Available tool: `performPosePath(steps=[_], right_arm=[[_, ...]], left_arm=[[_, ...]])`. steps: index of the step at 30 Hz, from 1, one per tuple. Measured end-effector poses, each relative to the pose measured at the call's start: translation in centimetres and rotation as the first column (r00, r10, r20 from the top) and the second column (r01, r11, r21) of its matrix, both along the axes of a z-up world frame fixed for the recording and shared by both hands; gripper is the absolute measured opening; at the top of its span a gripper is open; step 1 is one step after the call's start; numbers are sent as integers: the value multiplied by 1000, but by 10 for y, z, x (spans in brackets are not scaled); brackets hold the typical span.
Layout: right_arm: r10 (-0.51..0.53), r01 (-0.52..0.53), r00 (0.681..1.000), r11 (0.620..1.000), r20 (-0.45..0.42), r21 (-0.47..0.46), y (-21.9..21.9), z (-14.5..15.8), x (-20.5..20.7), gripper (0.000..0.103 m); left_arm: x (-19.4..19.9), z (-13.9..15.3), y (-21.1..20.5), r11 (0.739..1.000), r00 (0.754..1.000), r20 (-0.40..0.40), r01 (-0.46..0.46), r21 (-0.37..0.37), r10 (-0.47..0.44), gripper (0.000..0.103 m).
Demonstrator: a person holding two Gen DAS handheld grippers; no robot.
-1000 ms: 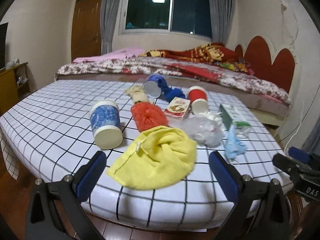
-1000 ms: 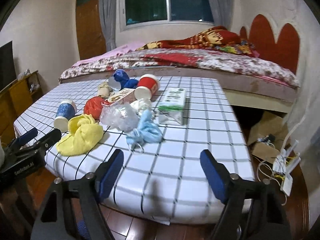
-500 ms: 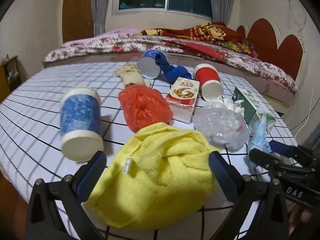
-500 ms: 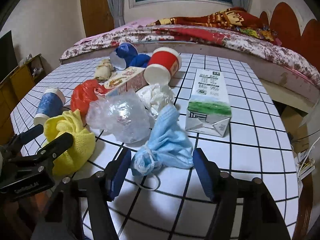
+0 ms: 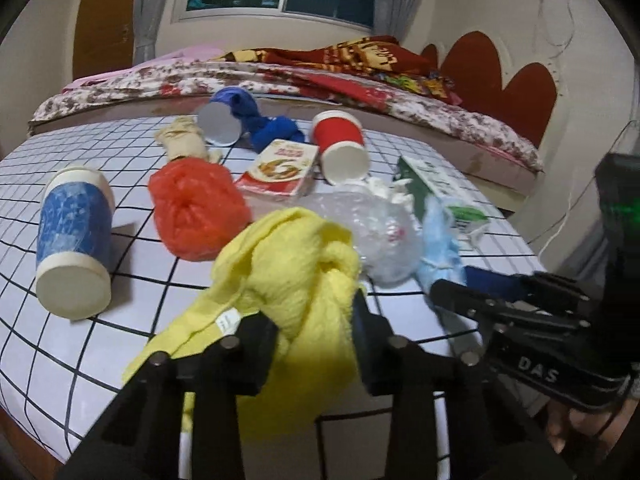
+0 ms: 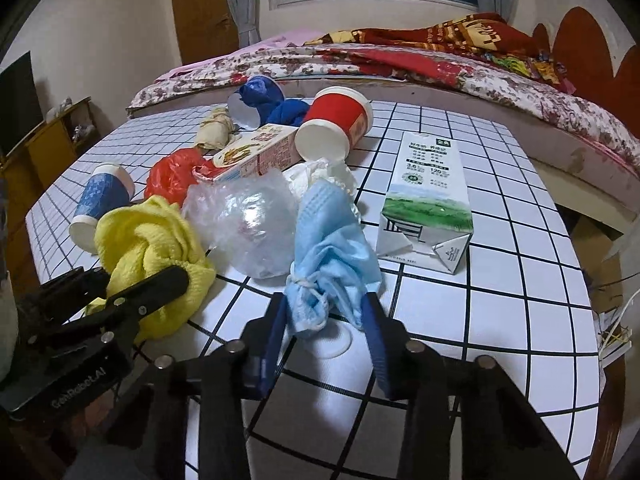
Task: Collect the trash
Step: 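Grasp the yellow cloth with the left tool while the right tool grasps the blue mask, then carry cloth and mask over the black bin and open both tools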
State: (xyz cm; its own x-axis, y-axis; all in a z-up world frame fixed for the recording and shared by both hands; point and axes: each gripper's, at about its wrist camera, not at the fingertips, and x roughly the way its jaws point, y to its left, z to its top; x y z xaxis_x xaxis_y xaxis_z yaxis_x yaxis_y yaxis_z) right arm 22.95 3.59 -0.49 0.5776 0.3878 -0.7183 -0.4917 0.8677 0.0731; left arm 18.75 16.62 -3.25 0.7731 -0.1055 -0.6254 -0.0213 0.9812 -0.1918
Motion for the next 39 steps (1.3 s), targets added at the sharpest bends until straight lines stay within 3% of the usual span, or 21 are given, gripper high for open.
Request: performPosePath(steps=[1, 6, 11, 17, 25, 33, 39], right_arm=[[9, -9, 1000, 1000, -5, 11, -2, 1, -1, 20], [17, -19, 999, 999, 42, 45, -13, 16, -20, 13], [27, -33, 994, 998, 105, 59, -30, 39, -46, 13], [-4, -9, 991, 995, 136, 97, -61, 61, -69, 13], [-92, 77, 977, 993, 194, 85, -133, 77, -112, 13], [-241, 225, 959, 968, 150, 116, -223, 58, -141, 13], [-326, 312, 940, 940, 98, 138, -283, 43, -159, 13]], left_arm=[[-3, 3, -1, 1000, 1000, 7, 4, -3, -4, 33], [-15, 17, -6, 1000, 999, 38, 18, 17, -18, 33], [-32, 31, -17, 998, 996, 76, 37, 48, -40, 33], [-46, 40, -32, 997, 993, 92, 68, 32, -71, 33], [-66, 52, -72, 987, 978, 132, 158, 27, -160, 33], [-77, 50, -139, 956, 948, 126, 291, 33, -292, 33], [-86, 45, -205, 910, 904, 104, 414, 33, -415, 33]])
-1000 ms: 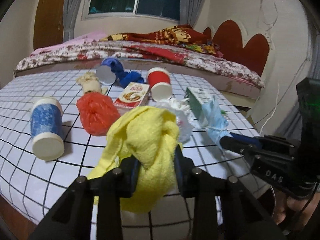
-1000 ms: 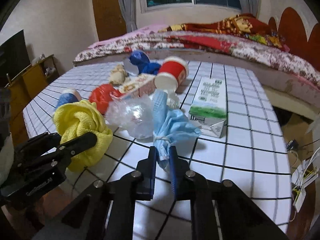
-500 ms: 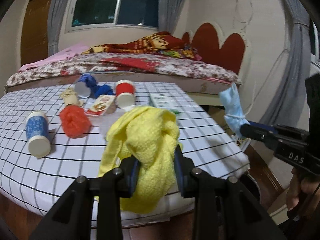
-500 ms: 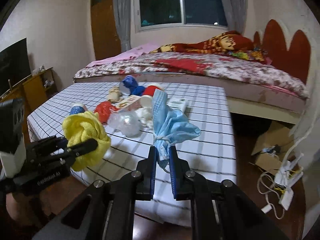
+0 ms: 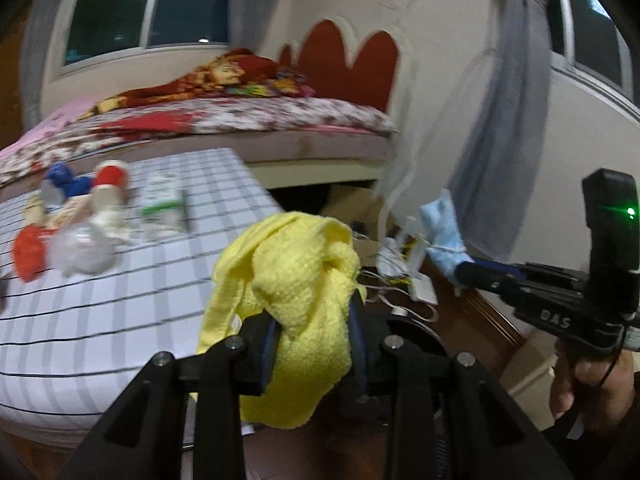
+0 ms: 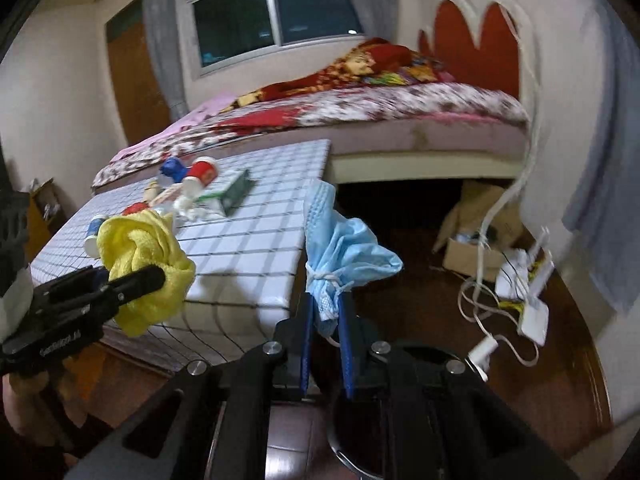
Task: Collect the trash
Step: 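Carry cloth and mask over the black bin and open both tools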
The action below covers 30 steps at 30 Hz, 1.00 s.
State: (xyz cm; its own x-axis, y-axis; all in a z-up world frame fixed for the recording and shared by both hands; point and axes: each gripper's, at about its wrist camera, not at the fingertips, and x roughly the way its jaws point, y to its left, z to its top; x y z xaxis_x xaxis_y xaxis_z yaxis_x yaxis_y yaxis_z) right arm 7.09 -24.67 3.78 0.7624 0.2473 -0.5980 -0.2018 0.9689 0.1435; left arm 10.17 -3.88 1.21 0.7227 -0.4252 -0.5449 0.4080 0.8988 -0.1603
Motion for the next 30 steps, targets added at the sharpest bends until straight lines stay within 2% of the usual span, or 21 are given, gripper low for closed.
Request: performPosePath(steps=[7, 11, 20, 21, 23, 24, 25, 28, 30], right_arm=[[-53, 55, 995, 998, -88, 20, -50, -28, -10, 13], [-80, 89, 984, 995, -160, 53, -78, -49, -11, 13], [-63, 102, 963, 985, -261, 139, -100, -79, 8, 16], [-65, 108, 962, 982, -263, 152, -101, -82, 12, 16], [-99, 153, 952, 974, -290, 168, -109, -90, 22, 24], [-119, 177, 945, 970, -304, 169, -113, -93, 25, 37], [-143, 204, 939, 964, -311, 170, -117, -94, 26, 50], [-198, 257, 929, 953, -312, 162, -127, -91, 27, 63], [-216, 268, 930, 953, -298, 145, -128, -86, 25, 73]], left_arm=[[-10, -16, -71, 991, 989, -52, 136, 6, -135, 33], [-10, -35, -98, 986, 981, -100, 166, 4, -165, 33], [8, -80, -117, 983, 960, -212, 185, -4, -181, 34], [9, -83, -118, 982, 957, -222, 191, -10, -188, 38], [16, -88, -120, 980, 947, -254, 196, -31, -197, 54], [17, -91, -119, 984, 949, -264, 175, -19, -173, 79], [16, -92, -117, 989, 955, -259, 149, -3, -145, 94], [13, -88, -108, 995, 969, -227, 98, 1, -95, 101], [12, -85, -104, 998, 973, -223, 60, 11, -56, 102]])
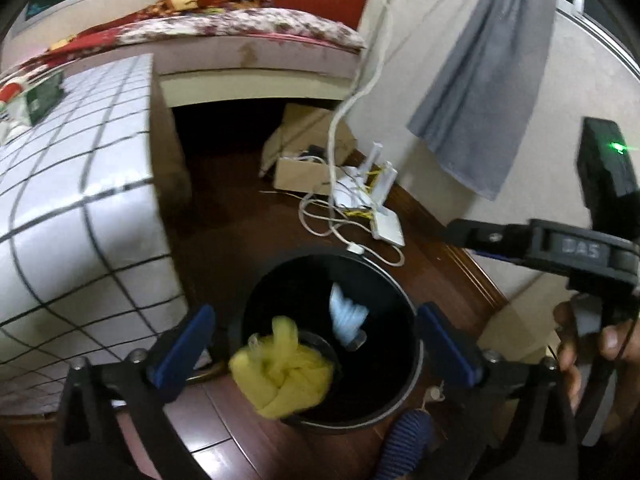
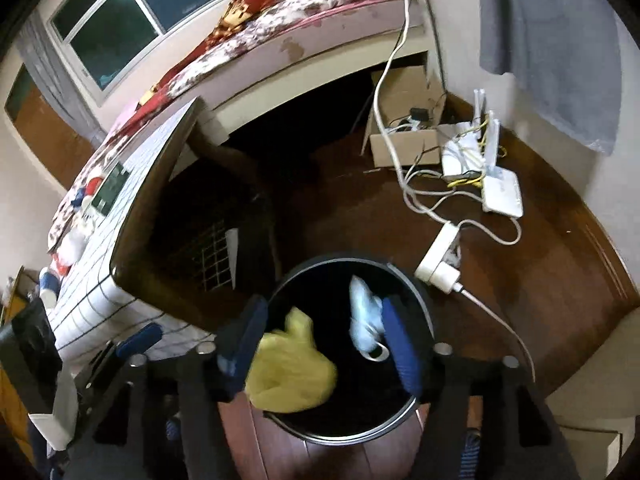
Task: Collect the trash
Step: 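Carry cloth and mask over the black bin and open both tools, then grasp the blue-white paper cup with the left tool while the right tool grasps the clear plastic bag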
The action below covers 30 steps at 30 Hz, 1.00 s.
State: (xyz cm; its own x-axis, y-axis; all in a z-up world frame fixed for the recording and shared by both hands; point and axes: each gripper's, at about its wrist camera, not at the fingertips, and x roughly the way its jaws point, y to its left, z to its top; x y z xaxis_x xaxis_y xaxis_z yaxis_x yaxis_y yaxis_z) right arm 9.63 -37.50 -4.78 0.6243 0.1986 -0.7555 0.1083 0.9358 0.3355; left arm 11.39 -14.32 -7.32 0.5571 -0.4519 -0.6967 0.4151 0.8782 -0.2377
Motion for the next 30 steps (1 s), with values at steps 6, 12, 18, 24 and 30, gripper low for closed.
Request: performPosePath(steps=[6, 12, 18, 24, 30], right_arm=[[0, 1, 1000, 997, 18, -74, 7, 6, -2, 97], [4, 1, 999, 991, 37, -135, 13, 13, -3, 102], [25, -14, 998, 986, 64, -166, 23, 22, -5, 102], [57, -41, 995, 981, 76, -192, 41, 28, -3, 102], [93, -70, 991, 975, 98, -211, 62, 37, 0, 102]], left_arm=[[-2, 10, 5, 997, 998, 36, -61, 44, 59, 102], [-1, 21, 8, 995, 994, 79, -80, 63, 75, 102], [0, 32, 14, 992, 990, 110, -96, 80, 87, 102], [1, 44, 29, 989, 984, 139, -122, 82, 110, 102], [-1, 54, 49, 985, 977, 157, -155, 74, 141, 102]])
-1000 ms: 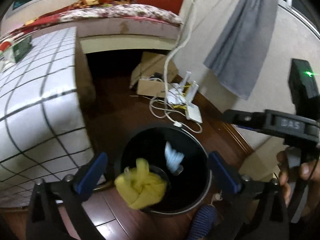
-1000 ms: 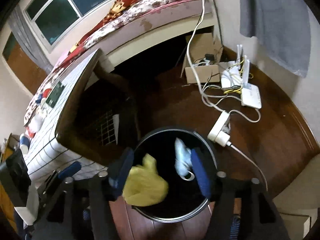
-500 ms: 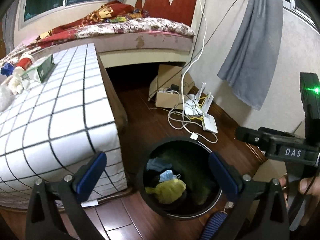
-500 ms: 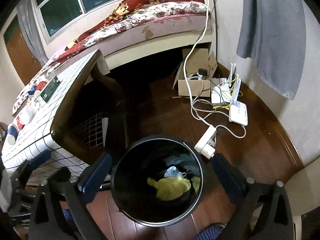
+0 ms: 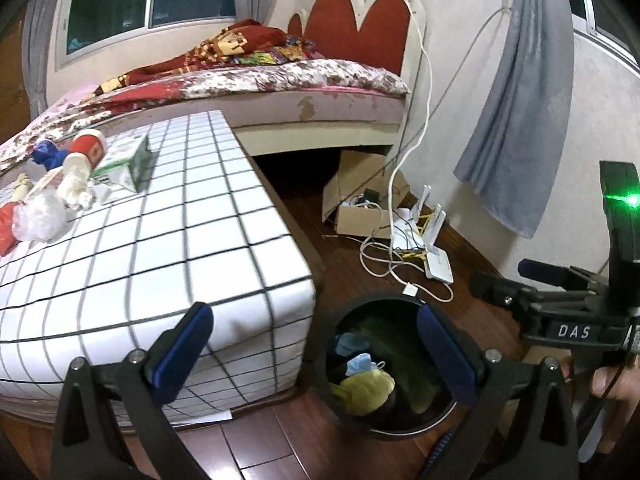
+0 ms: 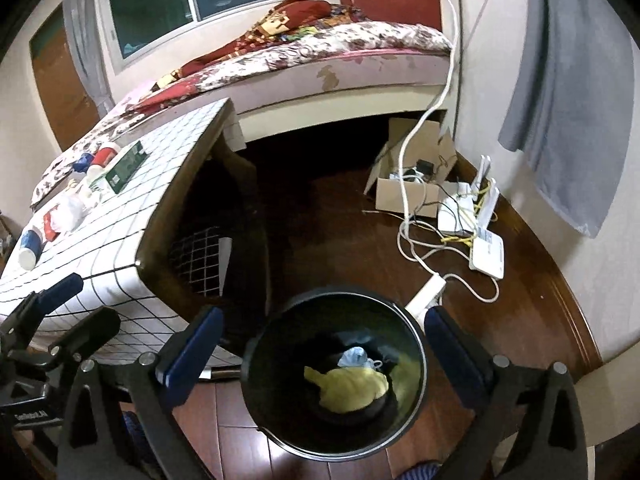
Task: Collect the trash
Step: 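Grasp the blue-white paper cup with the left tool while the right tool grasps the clear plastic bag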
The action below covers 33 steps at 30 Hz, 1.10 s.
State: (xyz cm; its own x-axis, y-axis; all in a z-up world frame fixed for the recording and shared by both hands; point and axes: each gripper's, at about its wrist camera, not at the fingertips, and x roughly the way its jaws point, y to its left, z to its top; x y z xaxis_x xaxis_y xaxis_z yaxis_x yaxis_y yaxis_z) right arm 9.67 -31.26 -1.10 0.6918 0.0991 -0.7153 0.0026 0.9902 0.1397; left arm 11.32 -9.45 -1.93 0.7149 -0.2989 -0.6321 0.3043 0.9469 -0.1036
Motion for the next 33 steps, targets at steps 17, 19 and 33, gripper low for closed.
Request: performPosePath(steps=[17, 19, 33], right_arm=[[178, -180, 978, 984, 105, 14, 122, 37, 32, 102], [218, -220, 970, 976, 106, 7, 146, 39, 37, 102], [467, -469, 875, 883, 128, -21, 311, 56, 70, 98]], left_arm=[[-8, 25, 132, 969, 966, 101, -243, 47, 238, 102], [-7, 26, 159, 953, 951, 105, -296, 57, 289, 102], [6, 28, 334, 777, 780, 104, -625, 76, 617, 102]])
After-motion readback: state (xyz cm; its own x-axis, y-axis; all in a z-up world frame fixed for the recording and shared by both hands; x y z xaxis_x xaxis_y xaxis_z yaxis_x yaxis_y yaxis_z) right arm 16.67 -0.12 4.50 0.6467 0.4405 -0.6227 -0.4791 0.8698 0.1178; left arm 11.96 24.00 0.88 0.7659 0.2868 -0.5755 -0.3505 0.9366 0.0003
